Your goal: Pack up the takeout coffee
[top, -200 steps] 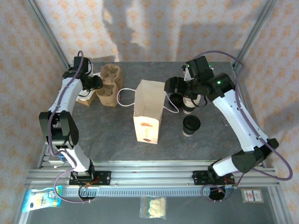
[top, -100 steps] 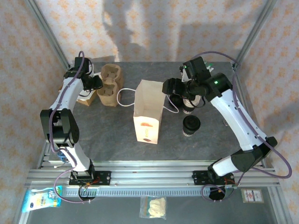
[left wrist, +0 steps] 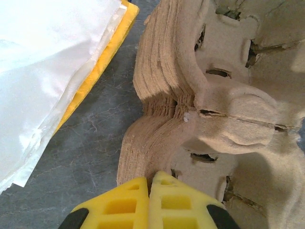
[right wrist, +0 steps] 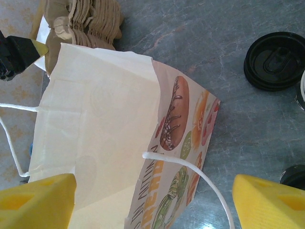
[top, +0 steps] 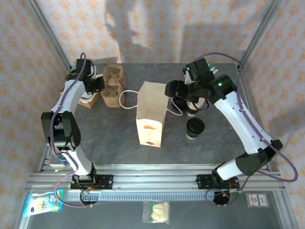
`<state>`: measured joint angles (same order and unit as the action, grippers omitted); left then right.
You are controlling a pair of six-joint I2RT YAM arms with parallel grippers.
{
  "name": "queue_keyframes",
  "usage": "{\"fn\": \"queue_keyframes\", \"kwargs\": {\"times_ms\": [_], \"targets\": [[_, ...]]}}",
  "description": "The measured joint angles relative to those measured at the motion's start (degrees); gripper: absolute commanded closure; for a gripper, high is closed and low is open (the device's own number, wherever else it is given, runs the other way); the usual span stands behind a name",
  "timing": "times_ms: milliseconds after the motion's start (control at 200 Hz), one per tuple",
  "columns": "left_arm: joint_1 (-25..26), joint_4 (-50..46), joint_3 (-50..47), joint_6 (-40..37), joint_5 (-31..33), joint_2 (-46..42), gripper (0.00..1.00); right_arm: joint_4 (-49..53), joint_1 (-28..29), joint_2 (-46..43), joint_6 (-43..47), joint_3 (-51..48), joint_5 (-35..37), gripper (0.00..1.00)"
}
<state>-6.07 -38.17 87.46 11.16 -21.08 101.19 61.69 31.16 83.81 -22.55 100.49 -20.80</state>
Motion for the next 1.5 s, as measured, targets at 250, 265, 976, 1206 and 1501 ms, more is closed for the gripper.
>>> {"fn": "queue_keyframes", "kwargs": {"times_ms": [250,265,976,1206,1501], "targets": [[0.0,2.0,-2.2,2.4,-2.1,-2.7,1.0,0.0,0.9,0.1,-0.7,0.0,0.3,0.15],[0.0,2.1,-2.3,2.6,-2.4,-3.0,1.0,0.0,1.0,0.1,-0.8,0.0,0.3,0.15],[0.0,7.3,-4.0,8.8,-7.5,-8.0,1.0,1.1,1.9,0.2,-1.9,3.0,2.4,0.15],[0.0,10.2,-4.3,11.0,-9.2,-10.8,1.0,2.1,1.9,1.3,-2.1,7.0,3.3,0.15],[-0.1,12.4,-7.4,14.6,-10.6,-15.7,1.0,2.2,1.9,1.4,-2.1,7.5,3.5,0.15]]}}
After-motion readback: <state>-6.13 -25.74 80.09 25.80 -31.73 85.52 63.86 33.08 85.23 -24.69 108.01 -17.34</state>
